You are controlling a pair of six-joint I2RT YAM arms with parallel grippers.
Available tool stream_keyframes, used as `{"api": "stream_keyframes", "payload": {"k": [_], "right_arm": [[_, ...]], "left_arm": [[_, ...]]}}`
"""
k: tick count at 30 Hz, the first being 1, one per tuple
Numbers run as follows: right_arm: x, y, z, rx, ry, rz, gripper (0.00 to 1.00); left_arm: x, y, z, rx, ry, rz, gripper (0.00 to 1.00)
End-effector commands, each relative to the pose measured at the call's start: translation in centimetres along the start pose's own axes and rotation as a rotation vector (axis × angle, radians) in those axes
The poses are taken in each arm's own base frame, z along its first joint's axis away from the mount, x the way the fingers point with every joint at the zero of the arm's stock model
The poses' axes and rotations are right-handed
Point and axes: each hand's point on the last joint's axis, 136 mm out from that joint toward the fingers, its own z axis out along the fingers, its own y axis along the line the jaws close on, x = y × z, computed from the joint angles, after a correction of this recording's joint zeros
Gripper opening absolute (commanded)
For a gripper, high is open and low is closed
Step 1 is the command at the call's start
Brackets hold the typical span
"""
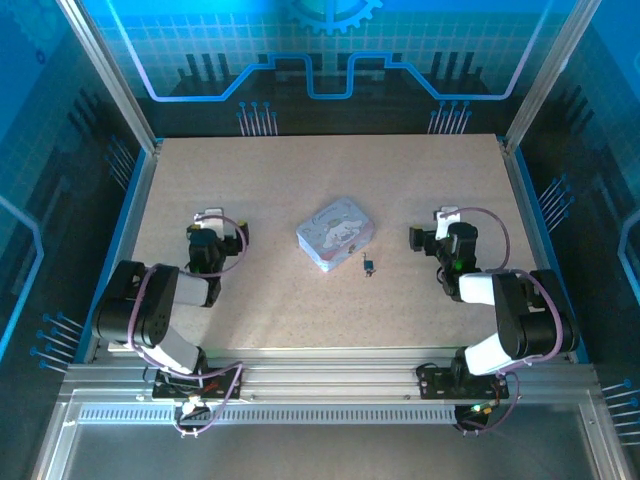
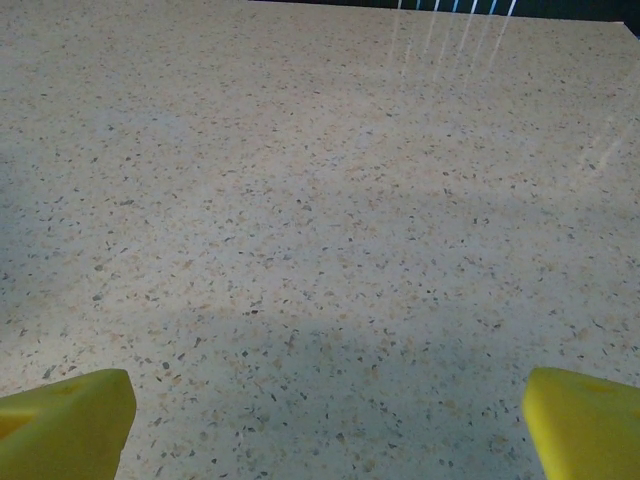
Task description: Unlock a padlock with a key
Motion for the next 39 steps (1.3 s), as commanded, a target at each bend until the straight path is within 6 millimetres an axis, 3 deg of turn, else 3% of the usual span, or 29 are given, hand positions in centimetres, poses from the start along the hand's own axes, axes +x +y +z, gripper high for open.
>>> {"api": "stream_keyframes", "payload": {"k": [1,32,39], "right_arm": [[-1.71,0.38,0.15,-0.009,-0.056,-0.016,1.00],[-1.74,0.35,0.18,-0.008,-0.057,-0.016,1.00],[-1.64,1.14,0.39,-0.053,-0.044,-0.038,1.00]], "left_arm": [[-1.01,-0.08,0.02,0.007,-0.023,-0.030,0.99],[-0.97,-0.15,0.03,0.010,-0.021,-0.029,0.99],[-0.93,-0.15,0.03,0.010,-0.020,-0.029,0.99]]}}
